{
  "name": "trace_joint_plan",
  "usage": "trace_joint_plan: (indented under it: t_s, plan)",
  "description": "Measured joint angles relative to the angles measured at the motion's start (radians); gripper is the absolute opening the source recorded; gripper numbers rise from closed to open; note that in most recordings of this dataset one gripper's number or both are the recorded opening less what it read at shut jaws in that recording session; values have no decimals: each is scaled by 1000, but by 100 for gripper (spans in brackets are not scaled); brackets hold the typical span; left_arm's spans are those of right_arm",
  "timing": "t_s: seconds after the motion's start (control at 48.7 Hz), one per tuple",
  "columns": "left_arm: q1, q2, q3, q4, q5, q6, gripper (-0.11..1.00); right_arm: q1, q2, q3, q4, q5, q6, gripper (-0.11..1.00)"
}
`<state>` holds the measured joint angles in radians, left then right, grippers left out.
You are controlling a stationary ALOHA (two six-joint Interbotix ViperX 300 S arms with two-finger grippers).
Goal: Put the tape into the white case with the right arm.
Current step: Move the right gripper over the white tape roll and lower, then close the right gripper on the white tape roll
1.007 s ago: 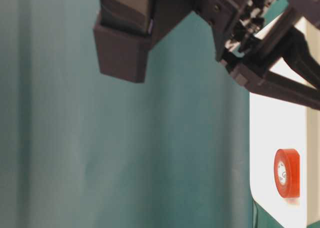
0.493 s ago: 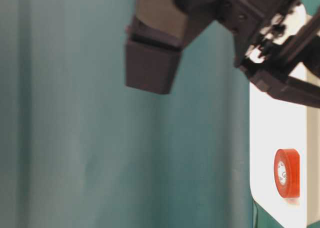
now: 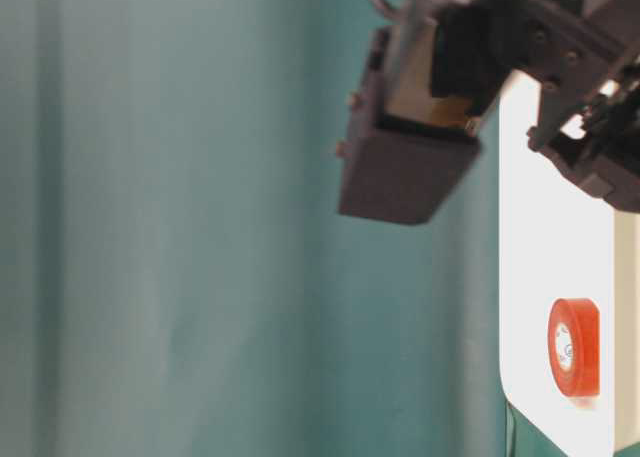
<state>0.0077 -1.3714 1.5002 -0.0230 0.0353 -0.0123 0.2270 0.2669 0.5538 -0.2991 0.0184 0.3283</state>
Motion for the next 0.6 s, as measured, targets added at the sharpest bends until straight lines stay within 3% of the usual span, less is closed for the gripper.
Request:
trace_joint_plan:
  t_s: [0.247,0.596]
  plan:
    - [-2,0,0,0,0,0,0,6,3,-29,0,77,2,55]
    - [-2,0,0,-2,0,0,0,8,17,-60,0,89,6,55]
